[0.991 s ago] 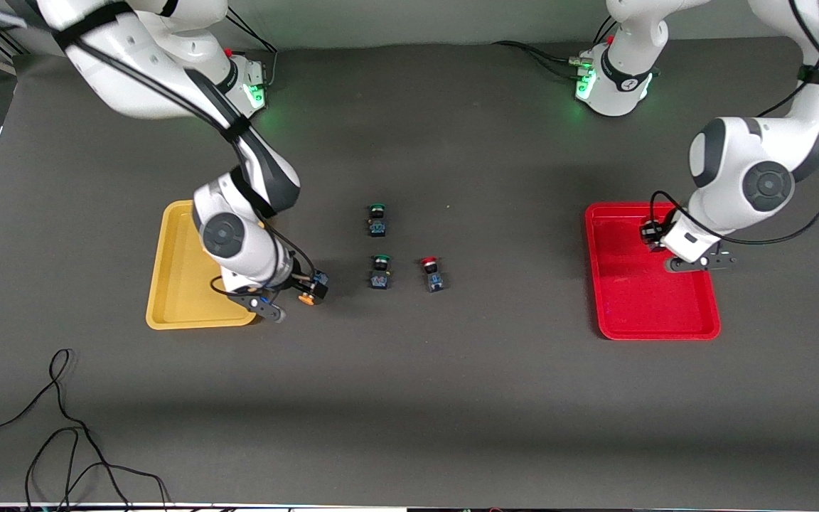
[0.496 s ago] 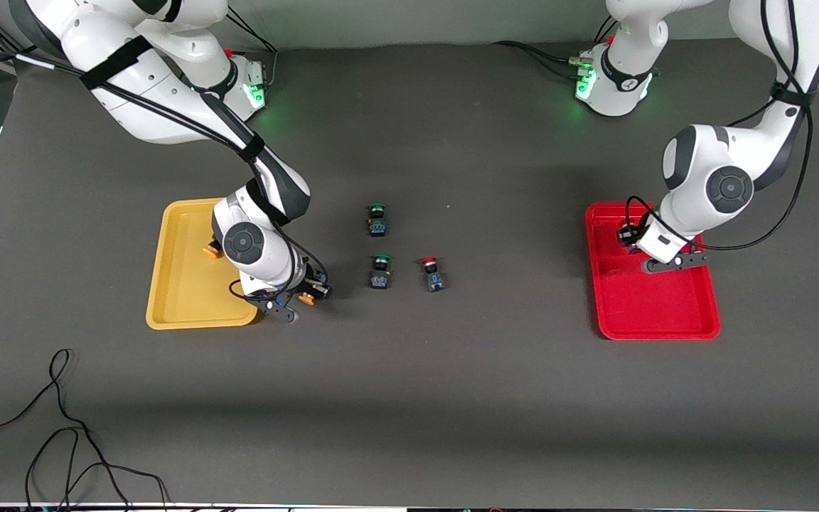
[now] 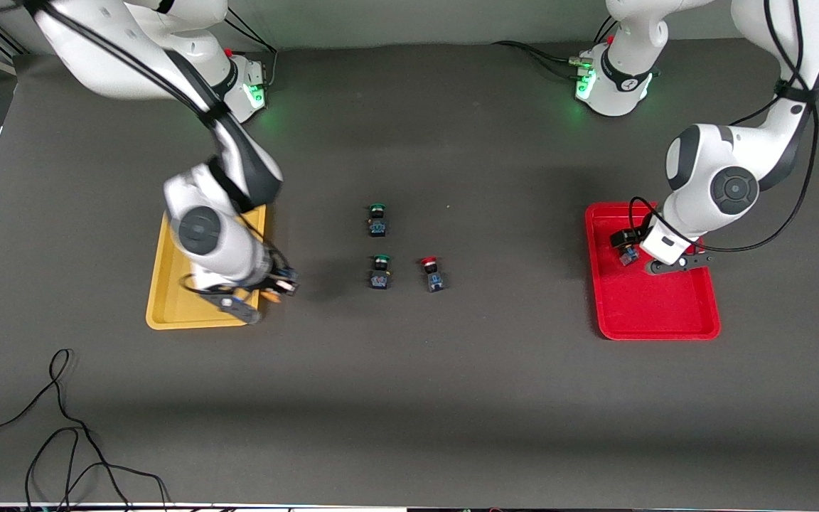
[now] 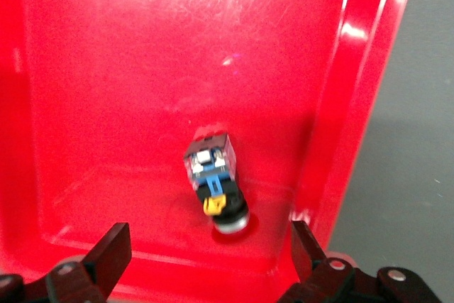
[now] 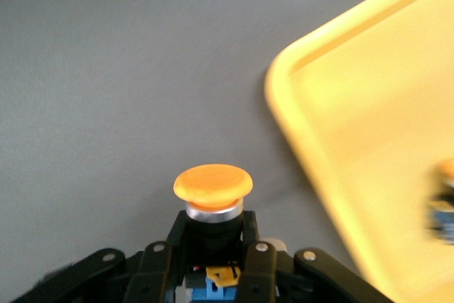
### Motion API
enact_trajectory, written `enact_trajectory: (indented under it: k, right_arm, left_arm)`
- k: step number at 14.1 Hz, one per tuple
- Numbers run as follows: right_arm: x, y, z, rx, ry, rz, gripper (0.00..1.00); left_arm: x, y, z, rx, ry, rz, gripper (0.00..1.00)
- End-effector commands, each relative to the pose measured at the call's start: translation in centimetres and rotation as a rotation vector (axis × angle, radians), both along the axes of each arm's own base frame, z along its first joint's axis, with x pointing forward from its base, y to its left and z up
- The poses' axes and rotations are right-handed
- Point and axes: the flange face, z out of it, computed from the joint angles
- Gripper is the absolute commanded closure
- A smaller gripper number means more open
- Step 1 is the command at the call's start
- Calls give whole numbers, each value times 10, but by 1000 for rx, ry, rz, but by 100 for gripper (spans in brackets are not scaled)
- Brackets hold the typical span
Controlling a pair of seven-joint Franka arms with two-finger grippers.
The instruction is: Place red and yellow buttons in trays
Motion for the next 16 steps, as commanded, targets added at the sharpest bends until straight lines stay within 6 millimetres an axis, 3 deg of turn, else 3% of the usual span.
enact_trajectory:
  k: [1,4,6,8,9,10,11,12,14,16]
  right_arm:
    - [-11,-88,12,76,38,59,98]
    - [-34,-138,-40,106,1,119,98]
    - [-42,-142,-69,101,-15,125,97]
    - [-41,-143,-78,99,-21,124,91]
    - [-42,-143,-81,99,-18,123,84]
    - [-42,-144,-83,99,-15,120,71]
    - [-42,-146,-83,99,-15,115,8]
    - [-41,-146,-78,99,-21,113,0]
    - [-38,-146,-57,98,-50,108,0]
    - [-36,-145,-27,102,-55,113,0]
  left_arm:
    - [12,-61,101,79,5,-8,0]
    - [33,-123,204,84,22,-22,0]
    - [38,-170,238,76,-6,4,0]
    - [36,-235,245,61,-24,59,0]
    - [34,-270,238,52,-18,82,0]
    - [34,-303,222,44,2,112,0]
    - [32,-332,205,43,14,127,0]
    - [29,-357,187,36,23,115,0]
    - [30,-385,148,-9,11,94,0]
    - [21,-409,95,-24,23,71,0]
